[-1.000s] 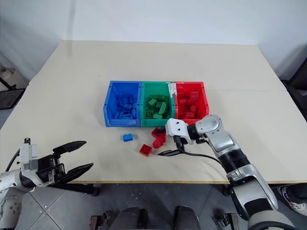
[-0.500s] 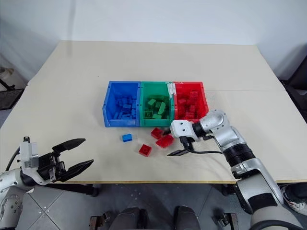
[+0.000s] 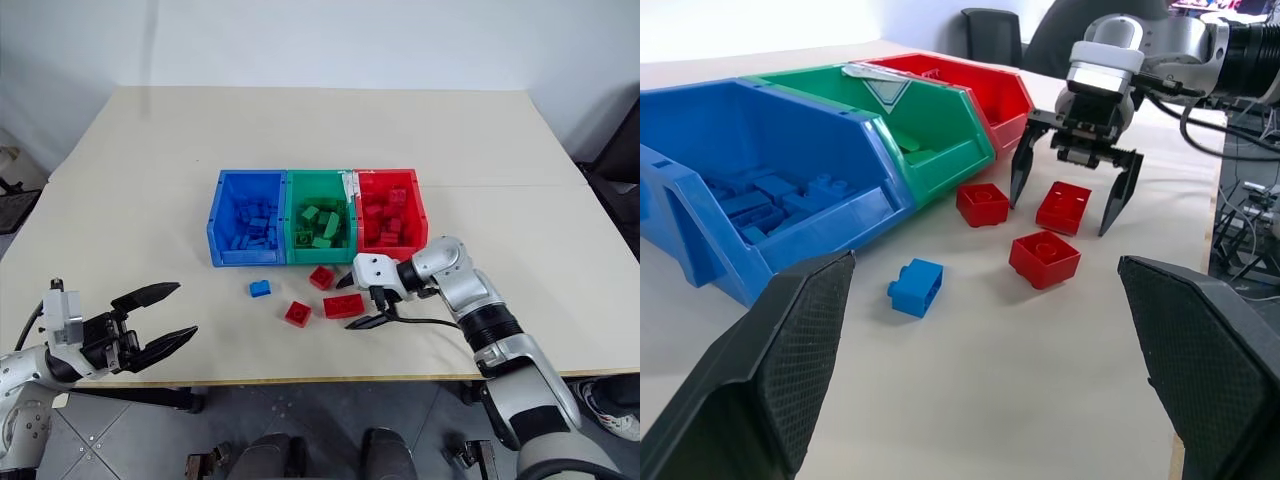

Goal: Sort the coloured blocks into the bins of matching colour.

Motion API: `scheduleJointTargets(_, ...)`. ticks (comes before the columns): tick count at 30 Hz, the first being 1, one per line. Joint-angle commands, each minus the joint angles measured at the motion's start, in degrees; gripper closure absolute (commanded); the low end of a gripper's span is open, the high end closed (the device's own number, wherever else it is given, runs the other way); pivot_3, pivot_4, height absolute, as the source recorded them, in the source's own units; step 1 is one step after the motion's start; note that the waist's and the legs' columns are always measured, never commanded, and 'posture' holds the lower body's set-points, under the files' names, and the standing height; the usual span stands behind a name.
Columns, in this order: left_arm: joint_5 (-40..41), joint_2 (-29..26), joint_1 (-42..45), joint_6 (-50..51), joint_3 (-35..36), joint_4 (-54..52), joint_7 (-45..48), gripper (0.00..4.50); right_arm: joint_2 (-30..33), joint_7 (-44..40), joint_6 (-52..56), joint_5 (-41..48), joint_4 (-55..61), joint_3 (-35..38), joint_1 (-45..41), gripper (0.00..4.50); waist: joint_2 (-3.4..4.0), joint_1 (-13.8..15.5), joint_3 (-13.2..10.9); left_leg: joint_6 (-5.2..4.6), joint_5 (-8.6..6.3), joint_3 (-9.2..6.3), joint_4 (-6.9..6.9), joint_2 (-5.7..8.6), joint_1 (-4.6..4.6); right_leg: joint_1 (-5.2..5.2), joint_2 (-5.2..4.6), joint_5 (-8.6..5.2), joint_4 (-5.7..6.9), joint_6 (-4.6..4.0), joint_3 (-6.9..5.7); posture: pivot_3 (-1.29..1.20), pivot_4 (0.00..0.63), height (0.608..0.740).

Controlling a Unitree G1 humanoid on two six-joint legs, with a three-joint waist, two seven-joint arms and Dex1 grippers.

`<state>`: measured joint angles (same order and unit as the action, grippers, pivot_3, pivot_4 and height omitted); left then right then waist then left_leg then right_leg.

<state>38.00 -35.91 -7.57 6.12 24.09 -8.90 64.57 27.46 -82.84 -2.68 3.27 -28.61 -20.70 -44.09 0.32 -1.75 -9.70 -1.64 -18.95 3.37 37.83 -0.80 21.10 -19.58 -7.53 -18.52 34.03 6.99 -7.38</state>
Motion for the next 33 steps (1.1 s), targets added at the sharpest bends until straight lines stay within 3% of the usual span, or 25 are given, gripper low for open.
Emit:
scheduleJointTargets(1,0.56,0.31,-0.31,-0.98,0.45,-1.05,0.12,0.00,-0.12,0.34,2.52,2.26,2.85,2.32,0.38,1.67,0.00,0.23,0.00,0.00,0.00,-0.01,0.00,0.02,0.01,0.01,-0.02,0.00,0.00,0.00,0.00,0.00,0.150,0.740)
scheduleJointTargets(5,0.61,0.19,-0.13,-1.03,0.50,-0.71,0.31,0.00,0.42,0.95,5.71,4.36,6.03,4.07,1.59,3.01,0.00,0.19,0.00,0.00,0.00,-0.07,0.03,0.06,0.03,0.02,-0.05,0.00,-0.01,0.00,0.00,0.00,0.150,0.740)
scheduleJointTargets(11,0.51,-0.13,0.36,-1.03,0.47,0.32,0.80,0.00,4.78,6.67,16.19,11.29,15.73,14.00,3.23,3.05,0.04,0.27,-0.03,0.00,-0.01,-0.06,0.02,0.07,0.05,0.02,-0.08,0.00,-0.02,0.00,-0.01,0.00,0.150,0.740)
scheduleJointTargets(15,0.24,0.02,2.24,-0.85,-0.81,1.12,1.01,0.00,5.54,14.83,16.02,11.34,8.91,20.64,-2.95,3.05,0.07,0.14,-0.04,0.00,-0.01,-0.02,0.02,0.05,0.04,0.00,-0.06,0.00,-0.05,0.00,0.00,0.00,0.150,0.740)
scheduleJointTargets(20,-0.26,0.13,4.77,-1.07,-2.50,2.54,1.39,0.00,5.71,18.05,9.58,6.77,-2.56,19.90,-7.98,3.05,0.05,0.01,-0.03,0.01,-0.01,0.03,-0.09,0.04,0.00,-0.04,-0.02,0.00,-0.02,0.00,0.01,0.00,0.150,0.740)
scheduleJointTargets(28,-0.38,-0.03,6.24,-1.39,-2.99,3.45,2.01,0.00,5.56,18.70,7.54,5.49,-4.27,18.97,-8.64,0.45,0.06,0.07,-0.04,-0.04,0.02,0.15,-0.05,0.06,0.03,-0.05,0.01,0.00,0.00,0.00,-0.02,0.00,0.150,0.740)
scheduleJointTargets(33,-0.18,-0.05,5.87,-1.41,-2.89,3.20,2.20,0.00,8.46,15.76,10.47,7.79,2.77,19.75,-4.37,0.45,0.06,0.24,-0.04,-0.04,0.02,0.14,-0.05,0.06,0.03,-0.05,0.00,0.00,0.00,0.00,0.01,0.00,0.150,0.740)
